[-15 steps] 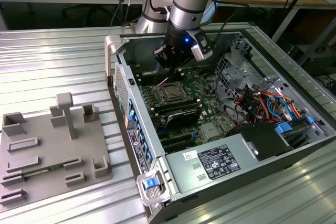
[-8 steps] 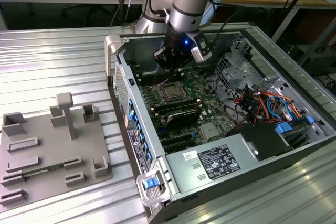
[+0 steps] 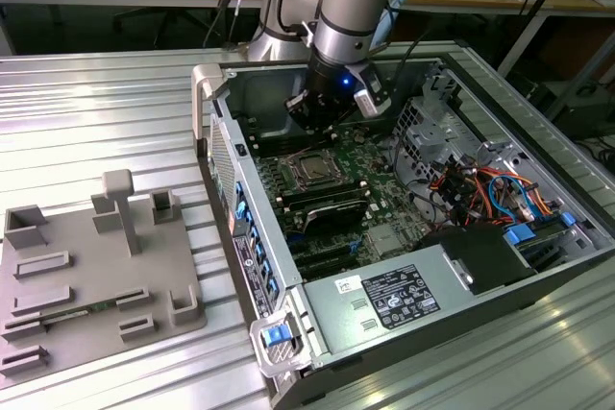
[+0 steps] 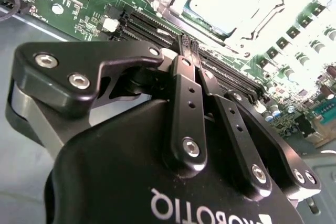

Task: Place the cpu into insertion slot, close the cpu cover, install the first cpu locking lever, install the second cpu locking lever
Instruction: 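Install the first cpu locking lever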

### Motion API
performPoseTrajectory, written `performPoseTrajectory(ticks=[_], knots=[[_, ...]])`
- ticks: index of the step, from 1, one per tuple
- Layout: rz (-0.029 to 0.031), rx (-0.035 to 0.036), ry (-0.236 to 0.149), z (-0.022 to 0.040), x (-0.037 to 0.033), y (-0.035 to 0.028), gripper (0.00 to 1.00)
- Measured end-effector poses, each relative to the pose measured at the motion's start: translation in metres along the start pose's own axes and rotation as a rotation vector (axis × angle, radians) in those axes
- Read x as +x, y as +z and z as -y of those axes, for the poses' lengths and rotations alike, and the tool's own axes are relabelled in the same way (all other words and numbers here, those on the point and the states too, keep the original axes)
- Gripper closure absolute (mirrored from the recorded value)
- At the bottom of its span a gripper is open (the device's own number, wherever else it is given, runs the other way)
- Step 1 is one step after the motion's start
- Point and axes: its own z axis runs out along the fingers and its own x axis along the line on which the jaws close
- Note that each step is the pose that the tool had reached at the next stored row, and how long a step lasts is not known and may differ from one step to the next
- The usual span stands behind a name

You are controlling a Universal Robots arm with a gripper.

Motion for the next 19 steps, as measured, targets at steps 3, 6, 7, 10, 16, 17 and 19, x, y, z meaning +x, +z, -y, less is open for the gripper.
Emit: performPoseTrajectory(ticks=[3,6,7,10,16,17,19], knots=[[0.0,0.0,0.0,0.0,-0.0016,0.0037,0.89],[0.0,0.0,-0.001,0.0,-0.0058,0.006,0.89],[0.0,0.0002,-0.002,0.0,-0.0064,0.0061,0.89],[0.0001,-0.0001,-0.003,-0.0001,-0.0077,0.0075,0.89],[-0.0002,0.0003,-0.004,0.0,-0.0077,0.012,0.89],[-0.0002,0.0003,-0.005,0.0,-0.0077,0.012,0.89],[-0.0002,0.0001,-0.006,-0.0001,-0.0079,0.0122,0.89]])
